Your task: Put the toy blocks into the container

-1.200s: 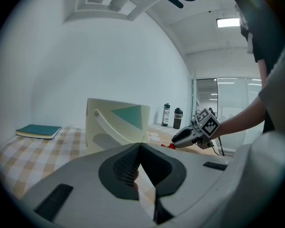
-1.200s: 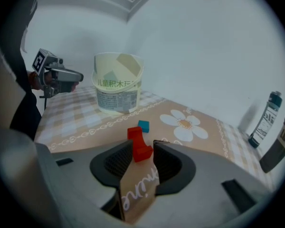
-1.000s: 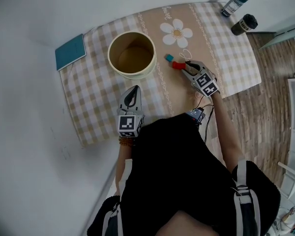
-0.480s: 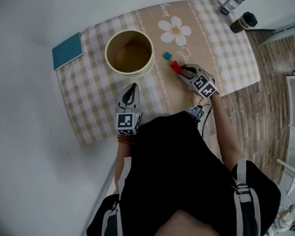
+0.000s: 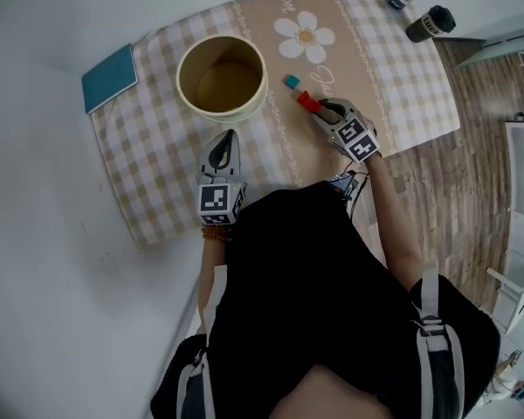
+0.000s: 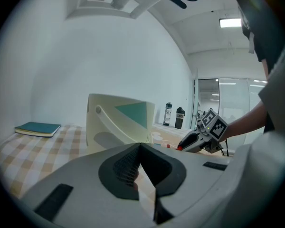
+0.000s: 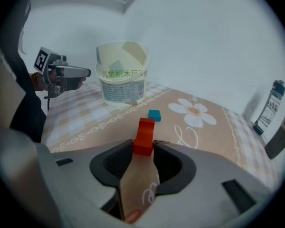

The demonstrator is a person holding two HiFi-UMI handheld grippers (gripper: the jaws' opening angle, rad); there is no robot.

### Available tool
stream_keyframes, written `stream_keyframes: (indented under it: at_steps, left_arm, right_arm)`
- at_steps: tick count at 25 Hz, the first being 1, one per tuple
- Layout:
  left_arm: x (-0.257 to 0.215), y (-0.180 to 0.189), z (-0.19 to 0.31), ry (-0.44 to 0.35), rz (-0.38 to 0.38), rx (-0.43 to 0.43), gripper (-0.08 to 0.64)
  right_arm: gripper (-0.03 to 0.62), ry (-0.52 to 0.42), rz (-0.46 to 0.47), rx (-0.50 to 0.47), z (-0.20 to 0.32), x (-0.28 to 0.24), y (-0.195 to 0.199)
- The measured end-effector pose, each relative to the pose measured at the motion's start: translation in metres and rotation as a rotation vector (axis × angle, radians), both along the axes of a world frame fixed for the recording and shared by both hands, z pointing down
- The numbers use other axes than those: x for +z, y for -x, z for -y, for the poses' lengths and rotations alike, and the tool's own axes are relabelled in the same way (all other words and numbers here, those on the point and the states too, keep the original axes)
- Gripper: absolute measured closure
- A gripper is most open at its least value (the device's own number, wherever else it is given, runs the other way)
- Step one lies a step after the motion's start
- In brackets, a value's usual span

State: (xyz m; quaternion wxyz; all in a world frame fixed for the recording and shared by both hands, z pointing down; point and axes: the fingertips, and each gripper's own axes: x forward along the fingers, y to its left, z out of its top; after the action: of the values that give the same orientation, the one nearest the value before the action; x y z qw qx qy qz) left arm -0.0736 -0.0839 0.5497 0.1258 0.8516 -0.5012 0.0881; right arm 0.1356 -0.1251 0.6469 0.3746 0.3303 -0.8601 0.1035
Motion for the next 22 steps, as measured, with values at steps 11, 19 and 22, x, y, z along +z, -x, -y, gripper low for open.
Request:
stream_keyframes:
  at_steps: [11,19,22]
  left_arm:
    - [0.001,0.002,-0.002,0.001,-0.001,-0.002,0.569]
    - [0.002,0.000,-0.004,0.002,0.005,0.007,0.569]
    - [0.002,-0.001,-0.005,0.002,0.006,0.010,0.569]
  right_arm:
    - [0.453,0.015,0.041,0.090,-0.001,0.000,-0.001]
    - [0.454,-0.016,0.087,-0.044,-0.021,-0.022,0.033]
    - [0.454,-0.018,0.088,-0.121,-0.034,-0.024,0.055]
